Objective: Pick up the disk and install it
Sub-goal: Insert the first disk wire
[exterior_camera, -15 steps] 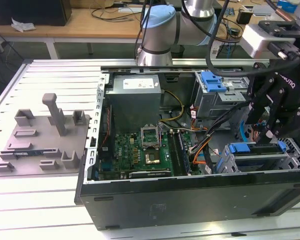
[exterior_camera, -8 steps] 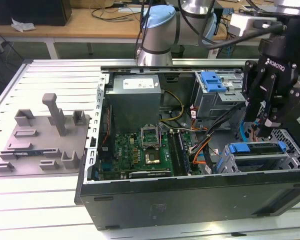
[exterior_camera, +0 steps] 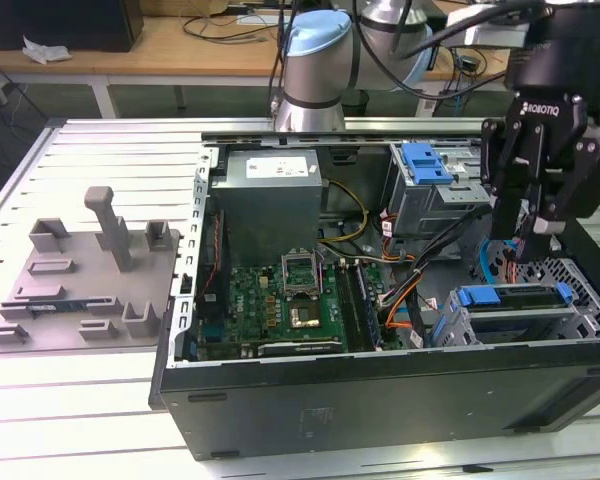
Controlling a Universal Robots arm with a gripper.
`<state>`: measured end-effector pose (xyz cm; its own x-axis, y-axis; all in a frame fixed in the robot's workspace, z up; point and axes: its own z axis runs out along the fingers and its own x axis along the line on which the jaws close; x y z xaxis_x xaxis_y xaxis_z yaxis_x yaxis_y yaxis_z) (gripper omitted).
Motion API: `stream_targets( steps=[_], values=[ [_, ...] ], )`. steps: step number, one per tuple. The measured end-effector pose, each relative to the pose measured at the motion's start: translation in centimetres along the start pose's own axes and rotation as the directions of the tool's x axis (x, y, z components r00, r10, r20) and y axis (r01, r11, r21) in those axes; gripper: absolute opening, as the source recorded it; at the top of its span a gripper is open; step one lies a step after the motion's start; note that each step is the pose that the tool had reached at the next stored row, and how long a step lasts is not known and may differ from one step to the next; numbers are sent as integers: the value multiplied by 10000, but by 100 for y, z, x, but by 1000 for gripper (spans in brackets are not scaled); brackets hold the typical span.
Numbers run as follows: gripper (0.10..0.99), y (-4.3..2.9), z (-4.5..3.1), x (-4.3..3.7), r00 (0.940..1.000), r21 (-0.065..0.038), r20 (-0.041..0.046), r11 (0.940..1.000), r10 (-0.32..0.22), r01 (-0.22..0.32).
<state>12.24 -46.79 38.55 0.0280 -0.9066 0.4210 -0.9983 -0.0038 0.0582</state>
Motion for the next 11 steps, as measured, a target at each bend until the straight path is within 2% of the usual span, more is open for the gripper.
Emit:
stream_targets(
  steps=[3, 5, 8, 11],
  values=[
    [502, -15, -48, -101, 9996, -21, -295, 10000, 11, -12],
    [502, -28, -85, -177, 9990, -32, -453, 10000, 16, -17],
    [502, -51, -145, -302, 9984, -35, -568, 10000, 22, -24],
    [502, -100, -210, -441, 9982, -36, -601, 10000, 23, -25]
  ],
)
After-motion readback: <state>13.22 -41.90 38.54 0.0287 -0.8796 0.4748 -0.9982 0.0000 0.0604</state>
